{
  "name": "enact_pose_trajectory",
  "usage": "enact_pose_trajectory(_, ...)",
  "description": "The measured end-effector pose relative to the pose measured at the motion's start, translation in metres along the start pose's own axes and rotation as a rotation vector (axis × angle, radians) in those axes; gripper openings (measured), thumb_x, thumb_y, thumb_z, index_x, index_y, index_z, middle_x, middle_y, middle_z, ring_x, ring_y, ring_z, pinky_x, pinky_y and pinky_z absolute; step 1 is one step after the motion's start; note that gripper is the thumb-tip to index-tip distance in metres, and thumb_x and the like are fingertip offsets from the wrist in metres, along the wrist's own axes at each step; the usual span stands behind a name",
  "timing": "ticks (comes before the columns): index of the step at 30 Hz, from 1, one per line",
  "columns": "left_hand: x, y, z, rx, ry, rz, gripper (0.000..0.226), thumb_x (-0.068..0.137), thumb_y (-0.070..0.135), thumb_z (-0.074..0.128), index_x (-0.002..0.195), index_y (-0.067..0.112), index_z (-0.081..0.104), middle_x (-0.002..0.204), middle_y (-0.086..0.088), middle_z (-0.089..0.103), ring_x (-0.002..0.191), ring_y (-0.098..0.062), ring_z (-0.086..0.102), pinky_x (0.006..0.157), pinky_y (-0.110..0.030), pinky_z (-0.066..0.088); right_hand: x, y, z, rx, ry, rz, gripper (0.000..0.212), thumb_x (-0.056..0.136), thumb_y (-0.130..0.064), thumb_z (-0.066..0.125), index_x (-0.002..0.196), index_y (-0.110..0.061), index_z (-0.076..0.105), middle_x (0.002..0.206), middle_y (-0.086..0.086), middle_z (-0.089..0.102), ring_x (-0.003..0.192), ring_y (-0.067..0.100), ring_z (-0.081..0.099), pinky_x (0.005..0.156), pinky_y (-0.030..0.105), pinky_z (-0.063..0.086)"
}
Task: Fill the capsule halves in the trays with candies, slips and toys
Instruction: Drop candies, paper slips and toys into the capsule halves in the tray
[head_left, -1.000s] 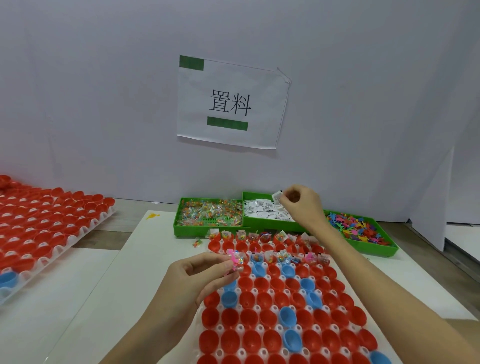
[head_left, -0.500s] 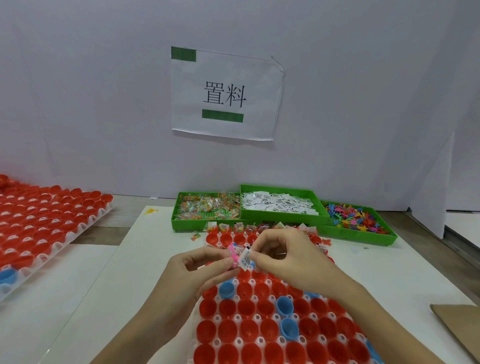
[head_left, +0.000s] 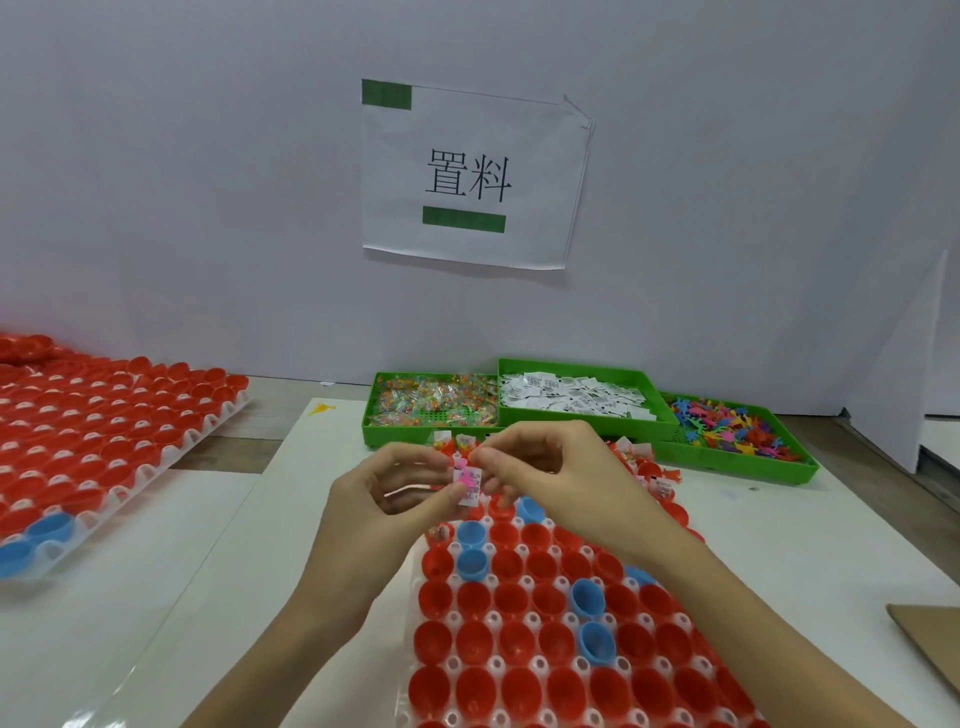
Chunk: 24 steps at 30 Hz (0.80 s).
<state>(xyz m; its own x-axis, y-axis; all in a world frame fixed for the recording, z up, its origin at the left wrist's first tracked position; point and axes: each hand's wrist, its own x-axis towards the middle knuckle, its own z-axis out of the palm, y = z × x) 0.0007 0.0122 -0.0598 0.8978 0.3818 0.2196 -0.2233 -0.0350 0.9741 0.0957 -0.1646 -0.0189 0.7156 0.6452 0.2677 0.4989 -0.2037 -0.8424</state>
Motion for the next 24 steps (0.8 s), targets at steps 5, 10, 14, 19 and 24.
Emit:
enact_pose_trajectory(5,0.004,-0.002,-0.007,0.096,-0.045,0.074,0.021,0.078,0.015,0.085,0.097,0.02,0.078,0.097,0.001,0.08,0.089,-0.017,0.078,0.078,-0.021,0.061,0.003,0.001,0.008,-0.075,-0.014,-0.065,0.012,0.086,-0.022,0.082,0.098,-0.02,0.08,0.09,-0.006,0.078,0.086,0.007,0.075,0.082,0.027,0.061)
enact_pose_trajectory(10,0.004,-0.014,-0.006,0.234,-0.058,0.132,0.013,0.08,0.013,0.084,0.089,0.02,0.079,0.089,0.005,0.078,0.084,-0.015,0.078,0.074,-0.022,0.062,0.004,0.009,0.012,-0.216,-0.052,-0.036,0.01,0.088,-0.02,0.08,0.098,-0.017,0.079,0.088,-0.006,0.077,0.083,0.005,0.074,0.081,0.028,0.062)
enact_pose_trajectory(14,0.003,-0.025,-0.003,0.482,0.008,0.275,0.016,0.077,0.024,0.087,0.09,0.032,0.081,0.086,0.021,0.076,0.093,-0.004,0.07,0.082,-0.012,0.053,0.006,0.018,0.013,-0.269,-0.062,0.01,0.007,0.086,-0.015,0.081,0.093,-0.016,0.079,0.083,-0.005,0.077,0.079,0.004,0.073,0.08,0.027,0.061)
enact_pose_trajectory(19,0.002,-0.035,0.003,0.558,0.047,0.295,0.025,0.074,0.018,0.09,0.093,0.031,0.079,0.093,0.007,0.064,0.086,0.005,0.069,0.082,-0.005,0.047,0.006,0.032,0.017,-0.316,-0.066,0.09,0.005,0.084,-0.014,0.08,0.089,-0.014,0.08,0.08,-0.002,0.077,0.075,0.005,0.073,0.078,0.029,0.062)
enact_pose_trajectory(24,0.005,-0.036,0.003,0.639,-0.018,0.278,0.022,0.074,0.021,0.09,0.089,0.031,0.078,0.081,0.015,0.071,0.097,0.001,0.055,0.079,-0.01,0.044,0.007,0.037,0.018,-0.344,-0.097,0.14,0.007,0.084,-0.014,0.08,0.091,-0.013,0.079,0.081,0.0,0.077,0.076,0.008,0.073,0.078,0.028,0.061)
